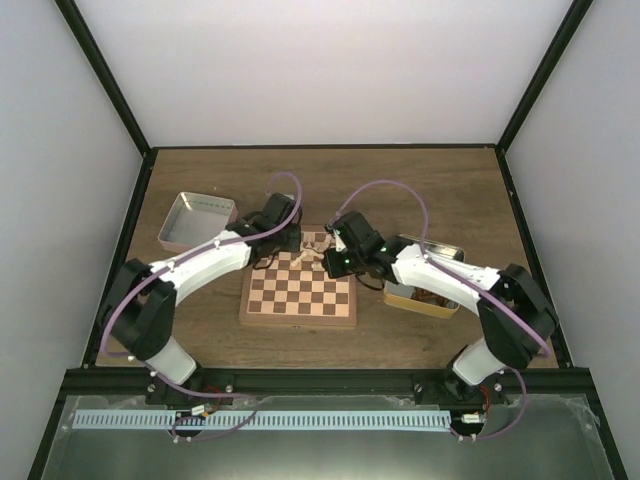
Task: Set up the chess pieces on the board
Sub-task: Place the chess piece on the chessboard.
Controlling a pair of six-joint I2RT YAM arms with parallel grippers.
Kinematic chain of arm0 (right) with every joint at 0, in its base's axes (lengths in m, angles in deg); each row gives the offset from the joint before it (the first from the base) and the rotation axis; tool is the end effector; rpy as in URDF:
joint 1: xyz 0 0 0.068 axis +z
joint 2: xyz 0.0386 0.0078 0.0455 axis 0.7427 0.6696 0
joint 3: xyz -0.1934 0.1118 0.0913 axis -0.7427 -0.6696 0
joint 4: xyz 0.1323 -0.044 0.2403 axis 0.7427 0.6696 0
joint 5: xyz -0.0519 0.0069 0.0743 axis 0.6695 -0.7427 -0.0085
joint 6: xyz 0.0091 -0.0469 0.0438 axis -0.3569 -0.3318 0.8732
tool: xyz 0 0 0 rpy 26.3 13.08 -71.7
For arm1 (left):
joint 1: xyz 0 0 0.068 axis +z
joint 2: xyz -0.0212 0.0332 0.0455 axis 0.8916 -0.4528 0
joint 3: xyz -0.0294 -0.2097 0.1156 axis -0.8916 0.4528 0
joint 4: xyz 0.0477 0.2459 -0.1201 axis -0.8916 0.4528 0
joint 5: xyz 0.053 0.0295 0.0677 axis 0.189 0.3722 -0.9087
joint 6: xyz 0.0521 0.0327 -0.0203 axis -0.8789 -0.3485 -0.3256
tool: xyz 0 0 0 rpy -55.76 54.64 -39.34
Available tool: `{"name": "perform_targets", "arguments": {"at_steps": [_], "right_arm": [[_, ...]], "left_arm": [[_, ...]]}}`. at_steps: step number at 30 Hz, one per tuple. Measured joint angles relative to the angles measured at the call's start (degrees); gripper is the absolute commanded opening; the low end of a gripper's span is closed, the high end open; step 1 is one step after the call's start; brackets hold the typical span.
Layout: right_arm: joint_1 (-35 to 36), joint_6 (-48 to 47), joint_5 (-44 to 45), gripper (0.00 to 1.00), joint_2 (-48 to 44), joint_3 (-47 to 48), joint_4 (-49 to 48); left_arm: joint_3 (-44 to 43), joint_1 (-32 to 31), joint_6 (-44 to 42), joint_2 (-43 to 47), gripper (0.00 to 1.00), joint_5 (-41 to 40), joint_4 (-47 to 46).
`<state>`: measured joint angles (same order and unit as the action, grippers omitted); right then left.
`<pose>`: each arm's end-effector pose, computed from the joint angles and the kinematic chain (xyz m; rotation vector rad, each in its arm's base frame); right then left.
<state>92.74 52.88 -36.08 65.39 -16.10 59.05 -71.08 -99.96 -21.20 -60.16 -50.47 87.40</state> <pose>0.2429 0.2496 0.1638 -0.4705 2.5353 0.6564 0.2912 -0.2055 0.1754 0.1626 2.4565 -0.2232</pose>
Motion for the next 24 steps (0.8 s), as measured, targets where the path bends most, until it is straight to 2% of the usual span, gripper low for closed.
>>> {"name": "perform_targets", "arguments": {"at_steps": [10,24], "right_arm": [[0.00,0.11,0.55,0.09,-3.85,-0.79,-0.31],[0.00,0.46,0.04,0.09,-3.85,-1.44,-0.68]], "left_arm": [[-2.19,2.25,0.00,-8.87,0.05,0.02,2.10],[-2.51,3.28,-0.85,-11.21,0.11,0.55,0.11]]}}
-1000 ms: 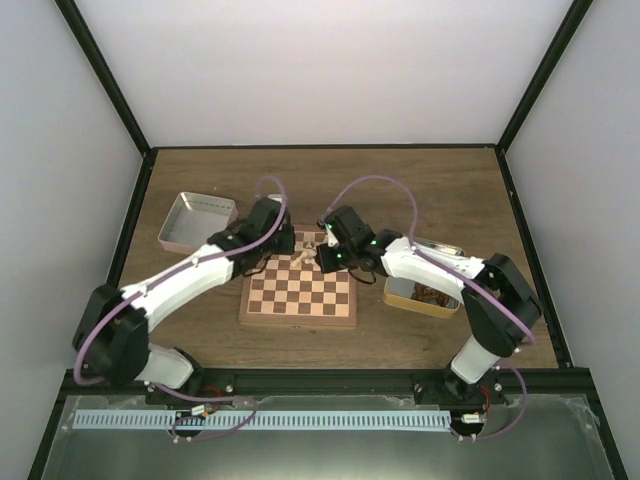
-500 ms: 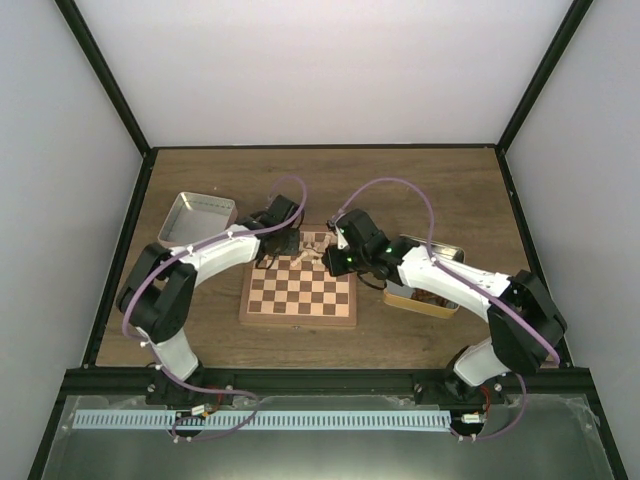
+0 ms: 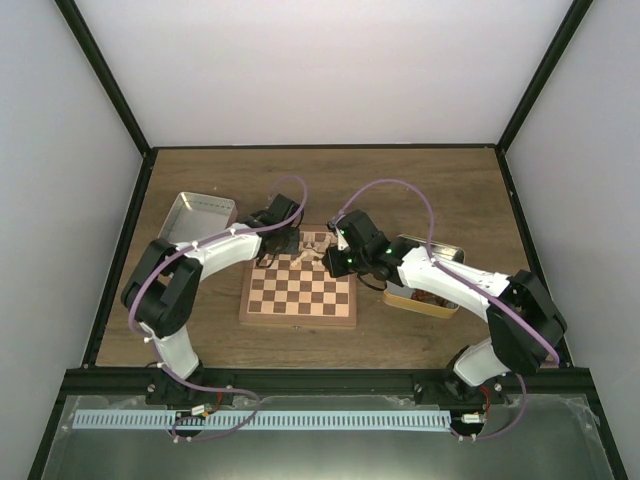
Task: Set up the chess pieces on the board
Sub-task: Place the chess piece on the chessboard, then move the chess piece to the chessboard.
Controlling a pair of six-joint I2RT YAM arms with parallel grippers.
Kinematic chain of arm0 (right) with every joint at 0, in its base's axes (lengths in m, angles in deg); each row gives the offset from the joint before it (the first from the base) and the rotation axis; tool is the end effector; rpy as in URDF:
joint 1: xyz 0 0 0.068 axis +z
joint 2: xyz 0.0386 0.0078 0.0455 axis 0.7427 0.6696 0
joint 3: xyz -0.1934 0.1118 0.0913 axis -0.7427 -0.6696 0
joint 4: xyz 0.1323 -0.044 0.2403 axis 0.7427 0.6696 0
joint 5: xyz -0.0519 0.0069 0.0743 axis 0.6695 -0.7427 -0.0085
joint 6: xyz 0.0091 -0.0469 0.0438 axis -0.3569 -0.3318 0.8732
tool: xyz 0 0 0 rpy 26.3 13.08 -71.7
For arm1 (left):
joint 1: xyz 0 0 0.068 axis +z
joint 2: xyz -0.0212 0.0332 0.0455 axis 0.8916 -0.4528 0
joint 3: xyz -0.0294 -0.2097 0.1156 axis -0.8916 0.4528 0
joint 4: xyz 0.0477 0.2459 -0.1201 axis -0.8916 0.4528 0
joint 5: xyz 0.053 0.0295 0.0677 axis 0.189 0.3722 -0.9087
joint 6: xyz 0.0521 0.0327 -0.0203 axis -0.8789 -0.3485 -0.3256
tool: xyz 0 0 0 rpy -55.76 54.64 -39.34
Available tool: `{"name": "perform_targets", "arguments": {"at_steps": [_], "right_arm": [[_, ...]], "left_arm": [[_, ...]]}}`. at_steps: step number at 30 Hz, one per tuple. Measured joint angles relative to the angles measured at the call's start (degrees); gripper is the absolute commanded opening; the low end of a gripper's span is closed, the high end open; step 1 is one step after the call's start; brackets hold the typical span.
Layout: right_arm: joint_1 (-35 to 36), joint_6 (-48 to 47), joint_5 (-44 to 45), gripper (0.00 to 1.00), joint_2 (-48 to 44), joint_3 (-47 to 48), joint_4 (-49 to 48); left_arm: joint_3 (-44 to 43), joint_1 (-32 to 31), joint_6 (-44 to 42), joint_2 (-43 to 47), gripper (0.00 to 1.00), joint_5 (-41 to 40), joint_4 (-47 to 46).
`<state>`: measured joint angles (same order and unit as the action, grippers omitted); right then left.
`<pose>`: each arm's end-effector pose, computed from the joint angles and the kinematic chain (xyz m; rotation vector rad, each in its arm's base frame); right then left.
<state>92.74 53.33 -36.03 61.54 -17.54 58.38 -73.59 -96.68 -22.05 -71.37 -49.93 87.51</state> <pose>0.2379 0.2445 0.1781 -0.4554 2.4855 0.6899 0.3150 -0.1974 0.1219 0.1423 2.5960 -0.1078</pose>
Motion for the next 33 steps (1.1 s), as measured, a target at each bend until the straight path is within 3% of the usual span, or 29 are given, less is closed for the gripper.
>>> {"name": "perform_targets", "arguments": {"at_steps": [11,19,29,33], "right_arm": [[0.00,0.24,-0.57,0.09,0.02,0.00,-0.07],[0.00,1.36,0.04,0.09,-0.15,-0.59,-0.72],[0.00,5.25,6.19,0.10,-6.27,-5.49,-2.21],[0.00,6.49,8.09,0.10,-8.09,-6.99,-2.69]], "left_arm": [[-0.20,0.00,-1.01,-0.70,0.31,0.79,-0.13],[-0.20,-0.02,-0.63,0.63,0.37,3.98,1.11],[-1.01,-0.90,-0.20,10.01,0.48,5.01,2.84],[-4.26,-2.03,-0.44,8.74,0.48,6.62,2.62]]}}
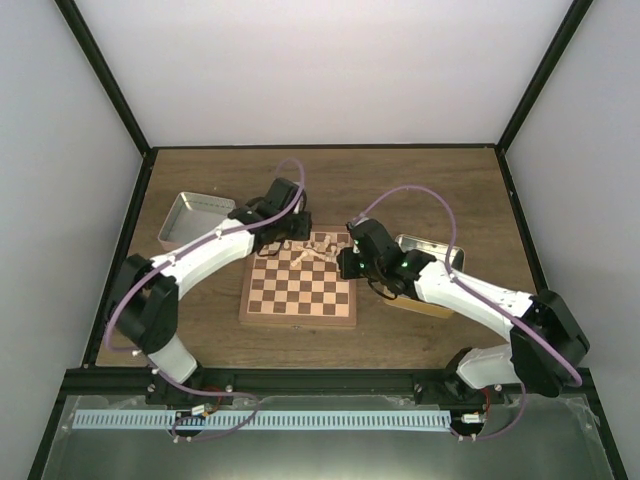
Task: Set up the chess pieces on the board
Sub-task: Move the chess piece to the chessboard.
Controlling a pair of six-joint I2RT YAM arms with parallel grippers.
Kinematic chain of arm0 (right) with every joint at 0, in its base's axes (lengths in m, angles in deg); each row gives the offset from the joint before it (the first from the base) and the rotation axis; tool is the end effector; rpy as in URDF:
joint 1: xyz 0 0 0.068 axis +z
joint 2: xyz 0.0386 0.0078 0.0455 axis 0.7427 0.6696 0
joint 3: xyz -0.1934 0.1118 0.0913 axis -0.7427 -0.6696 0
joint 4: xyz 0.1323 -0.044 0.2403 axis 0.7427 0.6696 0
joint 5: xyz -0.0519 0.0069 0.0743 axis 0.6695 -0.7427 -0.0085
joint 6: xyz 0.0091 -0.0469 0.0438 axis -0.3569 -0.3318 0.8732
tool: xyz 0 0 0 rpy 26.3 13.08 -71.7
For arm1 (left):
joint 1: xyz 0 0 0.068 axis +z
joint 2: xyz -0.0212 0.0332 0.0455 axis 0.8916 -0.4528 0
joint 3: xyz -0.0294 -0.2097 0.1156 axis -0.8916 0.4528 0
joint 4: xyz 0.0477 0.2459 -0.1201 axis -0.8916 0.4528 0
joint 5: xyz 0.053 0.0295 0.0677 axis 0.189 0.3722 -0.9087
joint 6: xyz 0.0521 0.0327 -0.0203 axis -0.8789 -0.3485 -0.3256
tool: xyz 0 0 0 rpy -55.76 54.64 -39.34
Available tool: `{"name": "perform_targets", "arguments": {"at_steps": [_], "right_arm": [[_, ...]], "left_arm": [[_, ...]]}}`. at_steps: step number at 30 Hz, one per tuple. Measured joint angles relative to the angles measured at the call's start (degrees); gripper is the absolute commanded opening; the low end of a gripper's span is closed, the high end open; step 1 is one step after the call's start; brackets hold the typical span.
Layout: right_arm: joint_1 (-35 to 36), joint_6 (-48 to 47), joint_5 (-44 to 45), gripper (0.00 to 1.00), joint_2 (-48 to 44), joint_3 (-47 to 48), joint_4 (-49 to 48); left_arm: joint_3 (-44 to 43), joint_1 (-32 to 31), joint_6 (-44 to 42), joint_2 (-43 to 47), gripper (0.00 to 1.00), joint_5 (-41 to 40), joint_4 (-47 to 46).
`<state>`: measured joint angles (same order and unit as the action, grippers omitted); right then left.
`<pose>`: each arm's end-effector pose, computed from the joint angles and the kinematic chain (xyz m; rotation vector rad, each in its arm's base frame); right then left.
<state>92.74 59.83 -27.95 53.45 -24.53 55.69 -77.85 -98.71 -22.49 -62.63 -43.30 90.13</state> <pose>0.2254 0.2221 0.1833 -0.2356 2.4225 0.6271 0.3065 -0.2146 0.1963 0.2168 2.4684 -0.3597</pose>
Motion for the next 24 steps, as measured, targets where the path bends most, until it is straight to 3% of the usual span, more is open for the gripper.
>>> {"name": "perform_targets", "arguments": {"at_steps": [13,19,24], "right_arm": [[0.00,1.29,0.57,0.10,-0.28,-0.94,-0.13],[-0.02,1.42,0.55,0.10,-0.28,-1.18,-0.17],[0.00,1.42,0.55,0.10,-0.28,-1.18,-0.20]], "left_arm": [[-8.35,-1.49,-1.11,-15.61,0.36,0.79,0.44],[-8.66,-1.49,-2.10,-18.03,0.26,0.94,0.92],[-8.66,-1.49,-2.89,-18.23,0.25,1.25,1.53]]}}
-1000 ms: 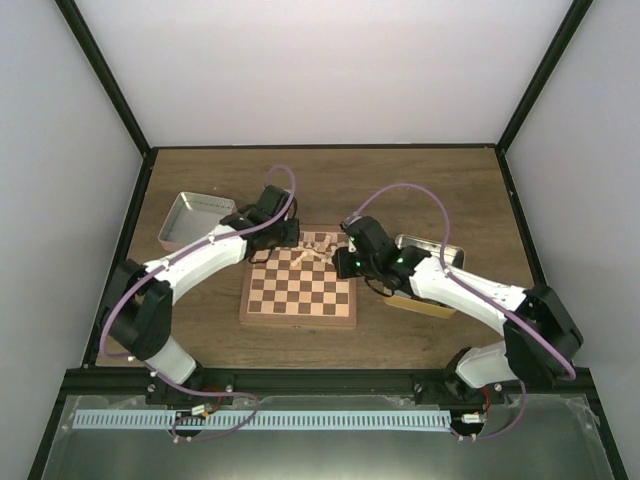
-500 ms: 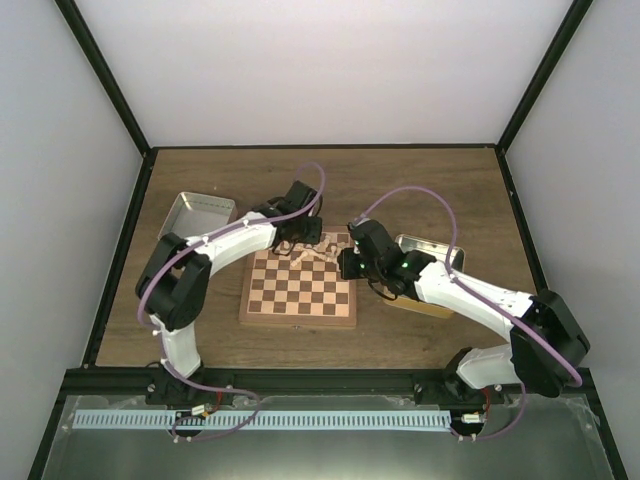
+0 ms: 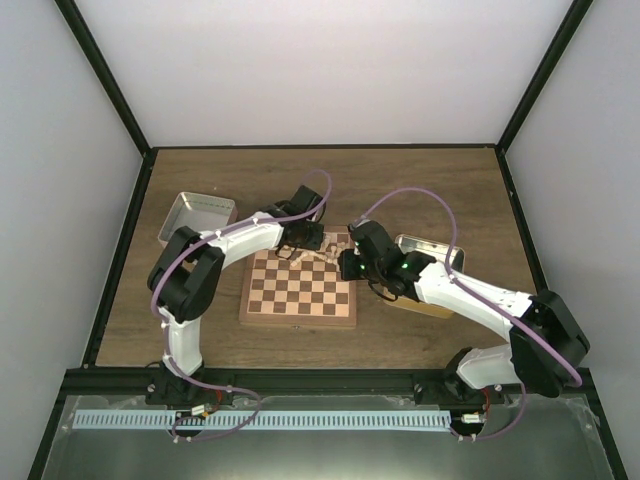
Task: Set up the chess pieces on the board
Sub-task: Move the chess piece to the chessboard.
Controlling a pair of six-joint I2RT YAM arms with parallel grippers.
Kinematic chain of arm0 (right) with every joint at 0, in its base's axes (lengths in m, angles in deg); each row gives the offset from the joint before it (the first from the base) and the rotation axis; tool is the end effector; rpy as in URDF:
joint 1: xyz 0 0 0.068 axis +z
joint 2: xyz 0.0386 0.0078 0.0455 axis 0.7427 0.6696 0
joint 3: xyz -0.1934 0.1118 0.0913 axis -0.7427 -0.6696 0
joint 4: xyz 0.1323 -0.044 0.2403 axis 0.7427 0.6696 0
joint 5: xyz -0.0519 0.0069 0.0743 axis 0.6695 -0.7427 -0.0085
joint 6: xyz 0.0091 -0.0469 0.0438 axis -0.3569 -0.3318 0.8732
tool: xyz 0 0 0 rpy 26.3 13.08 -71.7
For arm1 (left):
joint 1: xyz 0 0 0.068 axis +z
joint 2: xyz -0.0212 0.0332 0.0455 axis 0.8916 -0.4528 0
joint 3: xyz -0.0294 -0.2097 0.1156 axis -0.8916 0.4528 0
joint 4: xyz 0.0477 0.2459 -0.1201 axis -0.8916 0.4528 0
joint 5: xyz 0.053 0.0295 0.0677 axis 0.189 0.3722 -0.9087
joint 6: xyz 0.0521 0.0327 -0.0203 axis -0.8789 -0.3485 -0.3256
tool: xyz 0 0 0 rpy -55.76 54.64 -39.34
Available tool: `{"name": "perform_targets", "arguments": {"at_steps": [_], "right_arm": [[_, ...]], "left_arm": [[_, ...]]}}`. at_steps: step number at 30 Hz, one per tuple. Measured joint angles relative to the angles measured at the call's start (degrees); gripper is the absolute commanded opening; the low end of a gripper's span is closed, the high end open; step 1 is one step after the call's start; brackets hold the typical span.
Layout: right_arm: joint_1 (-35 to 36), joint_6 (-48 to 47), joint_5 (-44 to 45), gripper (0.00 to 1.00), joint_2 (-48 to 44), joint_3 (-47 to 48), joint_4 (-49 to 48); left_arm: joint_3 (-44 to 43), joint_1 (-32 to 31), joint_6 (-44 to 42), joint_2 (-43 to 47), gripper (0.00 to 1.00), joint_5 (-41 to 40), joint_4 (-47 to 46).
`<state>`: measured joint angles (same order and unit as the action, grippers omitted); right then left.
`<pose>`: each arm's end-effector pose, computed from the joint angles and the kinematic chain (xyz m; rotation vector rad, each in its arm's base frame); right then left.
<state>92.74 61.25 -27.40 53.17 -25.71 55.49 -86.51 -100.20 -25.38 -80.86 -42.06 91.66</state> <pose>0.2234 0.2194 0.1779 -0.2019 2.4371 0.6200 0.3316 -0.2472 0.1246 0.3529 2.6413 -0.2637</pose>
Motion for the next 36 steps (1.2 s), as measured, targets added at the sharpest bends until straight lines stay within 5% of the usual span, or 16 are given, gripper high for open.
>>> {"name": "perform_targets", "arguments": {"at_steps": [18,29,36], "right_arm": [[-0.02,-0.02,-0.02,0.10,0.00,0.00,-0.13],[-0.02,0.00,-0.04,0.09,0.44,0.00,-1.64],[-0.02,-0.04,-1.03,0.09,2.45,-0.09,-4.70]], "left_arm": [[7.67,-1.90,-0.33,4.17,0.23,2.95,-0.50],[14.12,-3.58,1.66,11.54,0.34,5.14,0.48],[19.17,-3.58,8.17,24.30,0.46,8.15,-8.26]]}}
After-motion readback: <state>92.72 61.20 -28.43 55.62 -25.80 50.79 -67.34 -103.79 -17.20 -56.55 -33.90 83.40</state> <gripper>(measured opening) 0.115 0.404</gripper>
